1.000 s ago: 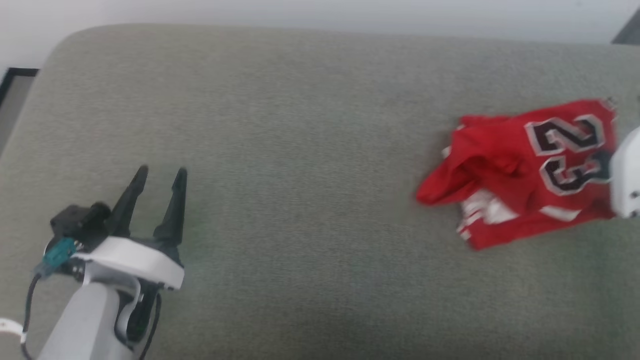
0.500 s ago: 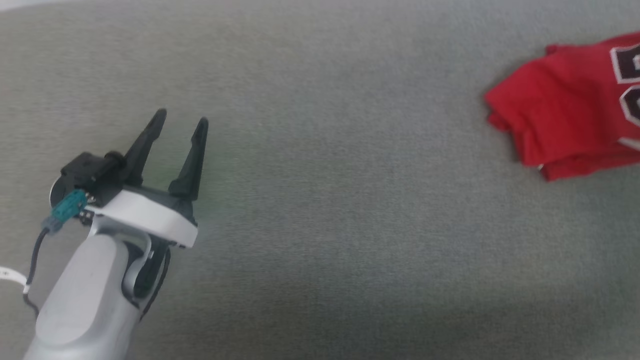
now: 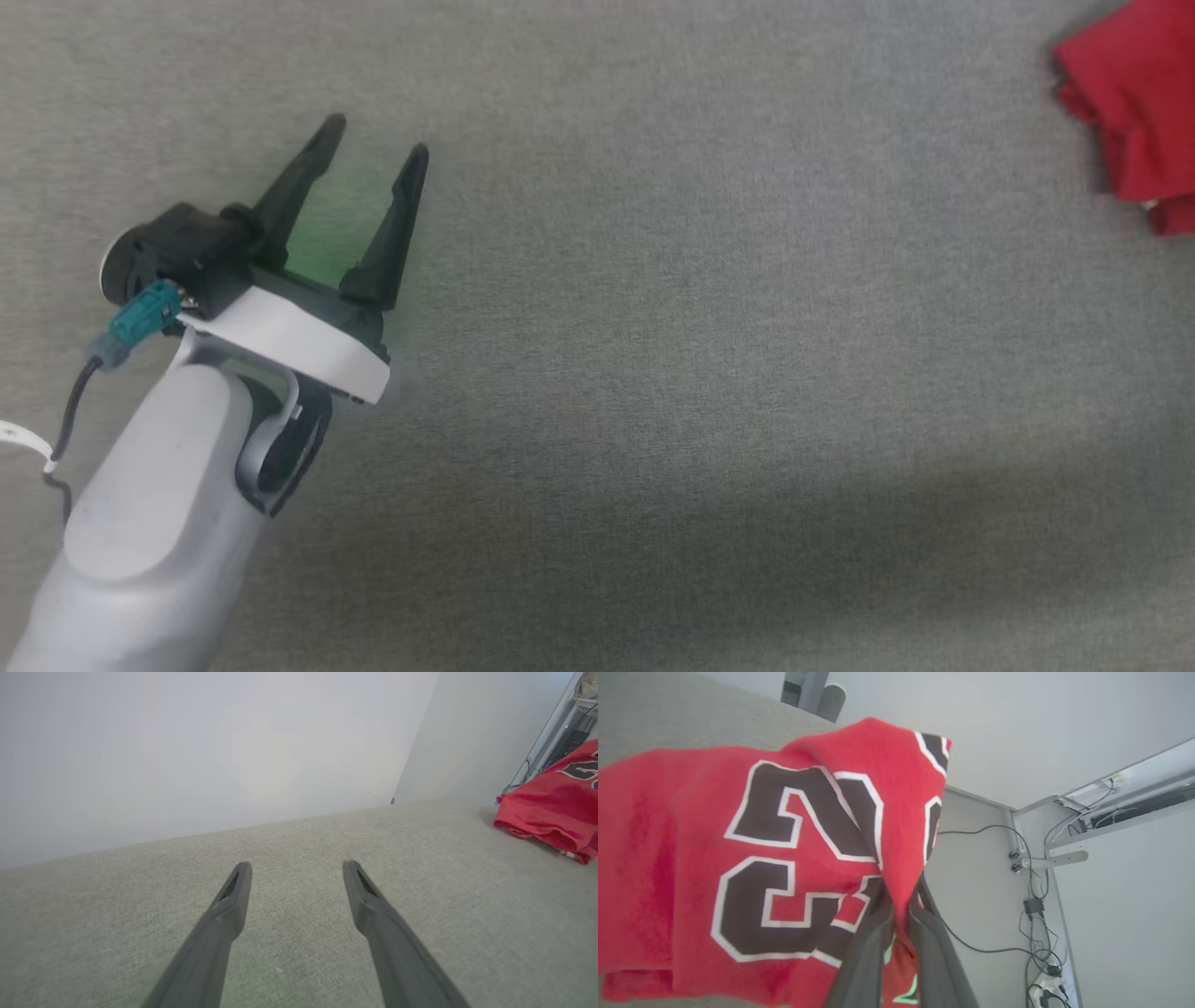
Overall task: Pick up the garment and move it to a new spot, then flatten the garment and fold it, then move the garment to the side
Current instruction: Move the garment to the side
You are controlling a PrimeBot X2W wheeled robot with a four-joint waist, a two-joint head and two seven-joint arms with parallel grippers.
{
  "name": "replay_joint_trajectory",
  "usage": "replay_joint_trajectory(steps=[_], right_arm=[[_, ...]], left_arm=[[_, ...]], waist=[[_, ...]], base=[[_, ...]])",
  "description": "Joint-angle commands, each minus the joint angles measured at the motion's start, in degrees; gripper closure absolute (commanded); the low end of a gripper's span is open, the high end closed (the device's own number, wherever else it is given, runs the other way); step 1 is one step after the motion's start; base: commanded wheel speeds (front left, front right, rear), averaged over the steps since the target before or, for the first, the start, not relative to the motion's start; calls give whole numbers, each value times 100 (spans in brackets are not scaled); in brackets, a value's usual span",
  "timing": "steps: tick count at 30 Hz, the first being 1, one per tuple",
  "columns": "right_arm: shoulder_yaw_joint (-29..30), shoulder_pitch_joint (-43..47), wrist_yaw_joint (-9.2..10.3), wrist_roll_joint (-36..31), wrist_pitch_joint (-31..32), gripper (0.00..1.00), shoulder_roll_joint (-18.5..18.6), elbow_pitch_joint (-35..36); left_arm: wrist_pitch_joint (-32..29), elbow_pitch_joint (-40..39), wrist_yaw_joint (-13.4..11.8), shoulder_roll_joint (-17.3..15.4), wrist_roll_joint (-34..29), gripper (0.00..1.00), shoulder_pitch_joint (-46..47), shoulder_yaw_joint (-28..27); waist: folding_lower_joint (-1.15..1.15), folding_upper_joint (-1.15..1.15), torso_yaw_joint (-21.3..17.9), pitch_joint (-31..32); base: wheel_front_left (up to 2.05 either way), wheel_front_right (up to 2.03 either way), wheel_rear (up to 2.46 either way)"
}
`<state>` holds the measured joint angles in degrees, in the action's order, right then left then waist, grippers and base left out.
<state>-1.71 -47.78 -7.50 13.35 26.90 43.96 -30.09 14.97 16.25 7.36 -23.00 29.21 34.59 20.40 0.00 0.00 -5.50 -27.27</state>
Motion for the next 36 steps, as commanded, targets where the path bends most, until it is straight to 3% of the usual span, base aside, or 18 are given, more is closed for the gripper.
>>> replay_joint_trajectory(steps=[1, 7, 20, 21, 22, 23, 24, 36], right_arm=[[48, -84, 2, -160, -100, 100, 39, -58], [403, -190, 2, -869, -494, 100, 40, -409], [1173, -429, 2, -1937, -918, 100, -761, -1134], [1239, -441, 2, -2011, -954, 87, -790, -1166], [1311, -455, 2, -2078, -984, 65, -837, -1194], [1408, -464, 2, -2130, -1024, 36, -888, -1224], [1474, -463, 2, -2211, -1049, 0, -926, -1255], [1922, -782, 2, -2492, -1348, 0, -1281, -1332]], left_arm=[[25, -22, 14, -33, 41, 0, 117, 24], [25, -73, 13, -133, 74, 0, 326, 136], [25, -121, 10, -292, 129, 0, 503, 239], [25, -115, 10, -299, 139, 0, 506, 234], [25, -106, 10, -306, 142, 0, 504, 217], [25, -108, 10, -302, 143, 0, 500, 185], [25, -115, 10, -283, 172, 0, 478, 148], [25, -165, 10, -205, 62, 0, -19, -317]], waist=[[0, 0, -68, -136], [0, 0, -94, -419], [0, 0, 10, -772], [0, 0, 19, -770], [0, 0, 28, -766], [0, 0, 37, -757], [0, 0, 49, -735], [0, 0, 183, -138]], base=[[0, 0, 0], [0, 0, 0], [0, 0, 0], [0, 0, 0], [0, 0, 0], [0, 0, 0], [0, 0, 0], [0, 0, 0]])
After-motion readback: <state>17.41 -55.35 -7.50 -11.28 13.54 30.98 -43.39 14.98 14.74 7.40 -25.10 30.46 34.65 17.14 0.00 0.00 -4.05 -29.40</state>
